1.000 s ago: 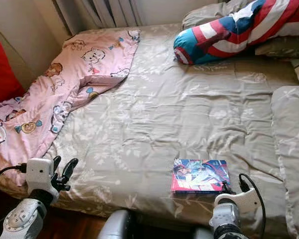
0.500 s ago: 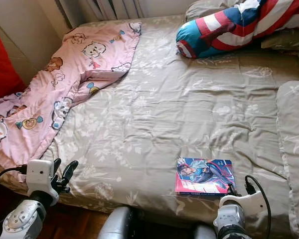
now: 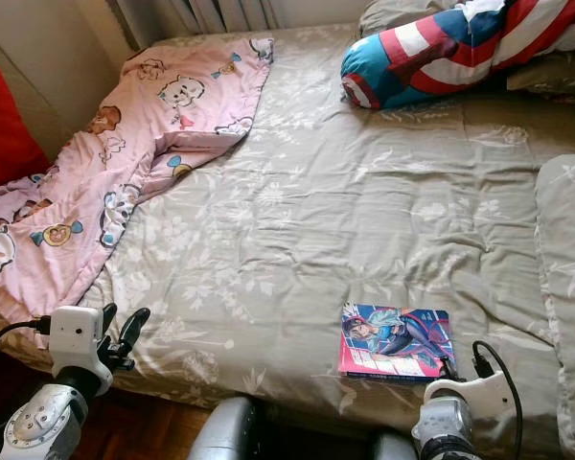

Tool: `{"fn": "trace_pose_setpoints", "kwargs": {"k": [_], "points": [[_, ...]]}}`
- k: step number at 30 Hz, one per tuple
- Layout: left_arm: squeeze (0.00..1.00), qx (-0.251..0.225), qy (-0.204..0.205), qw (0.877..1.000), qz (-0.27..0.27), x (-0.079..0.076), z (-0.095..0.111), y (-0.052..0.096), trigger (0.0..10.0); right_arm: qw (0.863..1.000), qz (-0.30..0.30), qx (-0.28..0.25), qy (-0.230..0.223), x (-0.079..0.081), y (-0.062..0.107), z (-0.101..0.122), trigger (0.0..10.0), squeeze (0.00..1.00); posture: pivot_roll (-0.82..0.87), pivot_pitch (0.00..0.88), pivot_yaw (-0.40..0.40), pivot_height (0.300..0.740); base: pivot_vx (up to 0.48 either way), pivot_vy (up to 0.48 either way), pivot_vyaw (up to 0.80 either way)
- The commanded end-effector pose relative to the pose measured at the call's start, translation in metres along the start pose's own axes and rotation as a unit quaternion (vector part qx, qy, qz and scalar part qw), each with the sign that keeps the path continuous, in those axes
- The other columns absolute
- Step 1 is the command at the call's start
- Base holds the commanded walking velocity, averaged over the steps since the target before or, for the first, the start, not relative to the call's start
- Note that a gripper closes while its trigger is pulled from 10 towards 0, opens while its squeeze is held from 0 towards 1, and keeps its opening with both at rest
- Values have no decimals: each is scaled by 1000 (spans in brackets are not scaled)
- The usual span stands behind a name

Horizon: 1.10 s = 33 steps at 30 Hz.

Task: Clean up the room

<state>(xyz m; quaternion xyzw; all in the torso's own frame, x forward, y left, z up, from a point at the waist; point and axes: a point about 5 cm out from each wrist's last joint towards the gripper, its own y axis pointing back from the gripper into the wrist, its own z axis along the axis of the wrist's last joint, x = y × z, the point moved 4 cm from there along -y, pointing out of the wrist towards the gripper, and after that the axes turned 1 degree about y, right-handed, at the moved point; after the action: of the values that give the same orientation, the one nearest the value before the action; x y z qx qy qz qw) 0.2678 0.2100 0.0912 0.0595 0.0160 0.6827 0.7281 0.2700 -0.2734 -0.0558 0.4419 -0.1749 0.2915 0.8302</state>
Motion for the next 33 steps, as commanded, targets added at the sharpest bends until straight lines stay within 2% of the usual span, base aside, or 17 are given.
{"fn": "trace_pose_setpoints", "kwargs": {"k": [1,2,17,24,33], "points": [[0,11,-8,1000,4,6,-3,3,10000,1000,-26,14,-1,-13,3,-10,10000,922,209,194,165,659,0,0,0],[0,11,-8,1000,4,6,-3,3,10000,999,-28,15,-3,-14,3,-11,10000,0,209,194,165,659,0,0,0],[0,10,-6,1000,4,3,-4,-1,10000,999,-39,14,-2,-16,3,-10,10000,0,204,185,159,659,0,0,0],[0,8,-4,1000,4,2,-4,-4,10000,998,-55,17,3,-25,5,-14,10000,0,201,174,155,659,0,0,0],[0,1,-1,1000,6,2,-1,-10,10000,998,-62,17,0,-26,5,-15,10000,0,194,157,148,659,0,0,0]]}}
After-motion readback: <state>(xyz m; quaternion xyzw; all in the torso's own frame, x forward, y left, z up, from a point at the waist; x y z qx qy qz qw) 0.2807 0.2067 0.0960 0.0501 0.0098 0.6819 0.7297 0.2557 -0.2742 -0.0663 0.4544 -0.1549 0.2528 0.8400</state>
